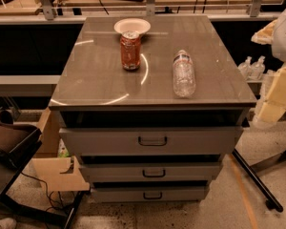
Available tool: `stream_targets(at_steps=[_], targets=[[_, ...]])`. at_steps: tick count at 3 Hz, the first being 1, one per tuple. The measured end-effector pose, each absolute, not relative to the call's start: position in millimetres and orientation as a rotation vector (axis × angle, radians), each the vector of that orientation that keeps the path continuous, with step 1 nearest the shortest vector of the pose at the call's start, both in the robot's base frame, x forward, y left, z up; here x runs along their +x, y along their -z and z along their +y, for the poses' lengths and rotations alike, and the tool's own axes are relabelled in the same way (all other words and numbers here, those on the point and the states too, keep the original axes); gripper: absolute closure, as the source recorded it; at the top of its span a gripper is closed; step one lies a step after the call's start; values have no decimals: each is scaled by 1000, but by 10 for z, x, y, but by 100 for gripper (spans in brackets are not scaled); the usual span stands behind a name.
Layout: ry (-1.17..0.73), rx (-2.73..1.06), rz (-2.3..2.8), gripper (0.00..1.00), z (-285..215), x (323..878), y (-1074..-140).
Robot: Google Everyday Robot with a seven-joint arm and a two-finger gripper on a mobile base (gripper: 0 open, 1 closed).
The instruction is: Place water bottle upright
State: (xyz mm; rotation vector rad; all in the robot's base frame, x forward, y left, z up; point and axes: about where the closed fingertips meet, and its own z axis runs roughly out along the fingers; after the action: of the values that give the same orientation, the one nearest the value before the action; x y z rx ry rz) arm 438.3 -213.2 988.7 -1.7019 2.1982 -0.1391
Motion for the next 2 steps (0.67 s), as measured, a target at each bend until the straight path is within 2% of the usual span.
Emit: stream_targets(at_steps=[2], targets=[[129,-1644,2238,0,-2169,4437,-9916]])
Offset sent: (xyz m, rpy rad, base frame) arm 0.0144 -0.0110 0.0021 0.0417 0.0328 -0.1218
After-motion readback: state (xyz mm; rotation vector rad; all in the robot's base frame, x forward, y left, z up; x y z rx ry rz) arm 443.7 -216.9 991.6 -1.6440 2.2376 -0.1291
